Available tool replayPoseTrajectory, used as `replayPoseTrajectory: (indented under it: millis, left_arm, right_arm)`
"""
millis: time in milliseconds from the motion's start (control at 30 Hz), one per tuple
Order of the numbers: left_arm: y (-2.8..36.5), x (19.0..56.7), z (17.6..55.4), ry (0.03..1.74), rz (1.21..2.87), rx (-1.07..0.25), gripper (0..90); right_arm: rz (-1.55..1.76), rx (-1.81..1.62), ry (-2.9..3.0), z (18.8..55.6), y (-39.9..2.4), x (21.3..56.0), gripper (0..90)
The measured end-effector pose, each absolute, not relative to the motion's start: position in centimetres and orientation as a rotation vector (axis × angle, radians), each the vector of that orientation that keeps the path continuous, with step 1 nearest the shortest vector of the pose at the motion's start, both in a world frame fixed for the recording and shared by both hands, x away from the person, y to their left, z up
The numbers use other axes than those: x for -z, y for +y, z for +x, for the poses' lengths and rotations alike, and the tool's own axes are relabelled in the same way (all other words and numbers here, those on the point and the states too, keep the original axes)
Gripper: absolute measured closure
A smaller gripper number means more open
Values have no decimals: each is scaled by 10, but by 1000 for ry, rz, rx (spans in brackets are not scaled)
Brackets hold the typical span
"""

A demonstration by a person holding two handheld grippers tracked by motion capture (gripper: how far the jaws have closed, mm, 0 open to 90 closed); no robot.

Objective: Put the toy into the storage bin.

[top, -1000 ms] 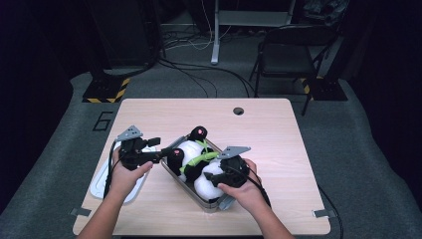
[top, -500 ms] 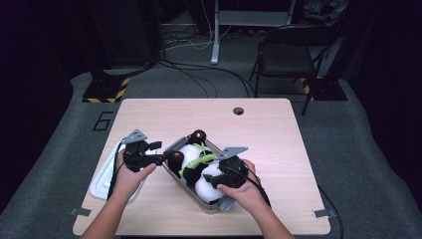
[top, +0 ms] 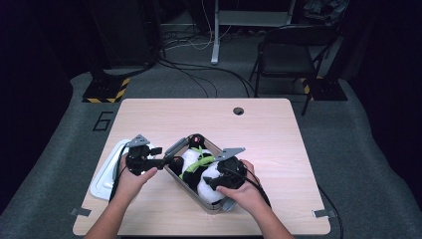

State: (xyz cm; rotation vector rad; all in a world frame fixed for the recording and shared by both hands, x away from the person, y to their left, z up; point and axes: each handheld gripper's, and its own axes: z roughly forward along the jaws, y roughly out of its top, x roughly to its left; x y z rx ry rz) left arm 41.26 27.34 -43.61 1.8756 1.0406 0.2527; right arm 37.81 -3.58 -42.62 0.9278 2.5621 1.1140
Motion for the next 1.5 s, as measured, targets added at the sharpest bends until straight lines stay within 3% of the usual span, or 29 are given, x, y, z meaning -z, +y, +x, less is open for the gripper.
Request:
replayPoseTrajectory:
  millis: [333, 867, 1167, 1233, 1300, 1500]
  left_arm:
    - [274, 435, 412, 1033, 1884, -246, 314]
    - [271, 428, 413, 986, 1919, -258, 334]
    - [260, 421, 420, 949, 1907, -242, 403]
    - [257, 421, 421, 948, 1914, -234, 436]
    - [253, 422, 422, 958, 1922, -229, 479]
    - [248, 426, 421, 942, 1963, -216, 666]
  right_arm:
    - [906, -1118, 2547, 378, -37, 422, 177]
    - [907, -1133, 2512, 366, -51, 408, 221]
    - [920, -1199, 2448, 359, -63, 397, 296]
    - [925, -1222, 2427, 356, -68, 393, 389]
    - [920, -1259, 2438, 355, -72, 392, 559]
    - [917, -1263, 2471, 358, -71, 401, 600]
